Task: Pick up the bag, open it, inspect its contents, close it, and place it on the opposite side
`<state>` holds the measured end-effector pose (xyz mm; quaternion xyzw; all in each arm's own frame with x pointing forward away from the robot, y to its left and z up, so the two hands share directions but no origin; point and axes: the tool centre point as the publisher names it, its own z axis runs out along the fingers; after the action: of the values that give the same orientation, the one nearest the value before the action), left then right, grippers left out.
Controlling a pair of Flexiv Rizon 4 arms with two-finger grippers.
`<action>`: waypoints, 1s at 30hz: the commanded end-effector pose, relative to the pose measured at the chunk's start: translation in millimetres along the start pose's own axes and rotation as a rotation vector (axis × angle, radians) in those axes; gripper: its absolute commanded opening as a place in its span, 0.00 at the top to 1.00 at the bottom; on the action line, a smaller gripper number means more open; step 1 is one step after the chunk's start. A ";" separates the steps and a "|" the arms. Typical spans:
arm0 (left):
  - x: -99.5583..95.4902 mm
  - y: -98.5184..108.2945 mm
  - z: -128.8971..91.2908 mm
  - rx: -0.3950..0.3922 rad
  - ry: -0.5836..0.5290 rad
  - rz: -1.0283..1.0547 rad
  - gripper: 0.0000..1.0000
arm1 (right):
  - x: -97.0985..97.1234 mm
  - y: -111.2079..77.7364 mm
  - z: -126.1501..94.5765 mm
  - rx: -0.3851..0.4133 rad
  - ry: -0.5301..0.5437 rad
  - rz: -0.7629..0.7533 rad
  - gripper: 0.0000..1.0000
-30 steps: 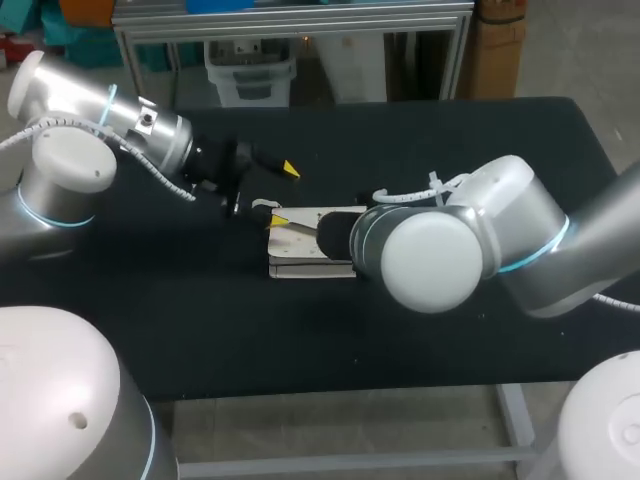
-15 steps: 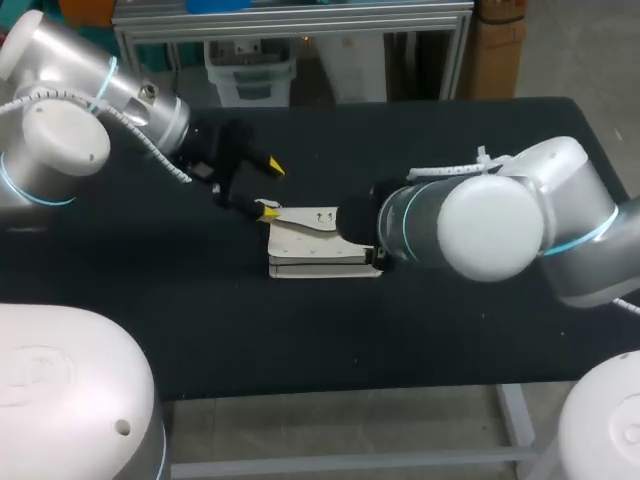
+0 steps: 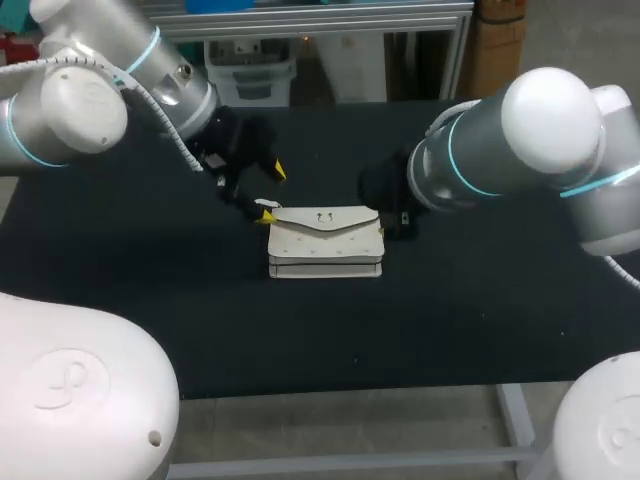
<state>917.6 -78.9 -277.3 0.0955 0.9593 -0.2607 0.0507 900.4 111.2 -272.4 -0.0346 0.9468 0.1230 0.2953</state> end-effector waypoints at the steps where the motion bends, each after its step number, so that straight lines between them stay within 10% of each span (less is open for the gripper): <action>1: -2.6 -0.2 -2.6 -0.067 0.002 0.000 0.00 | -6.9 4.7 -1.5 0.048 0.112 -0.003 0.00; 30: -31.5 48.3 -29.5 -0.074 0.002 -0.442 0.00 | -32.1 -37.2 11.1 -0.003 0.490 0.188 0.00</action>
<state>953.3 -23.8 -271.3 -0.1195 0.9648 -0.2341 -0.0021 935.6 85.7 -274.9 0.0420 0.9790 0.1290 0.1522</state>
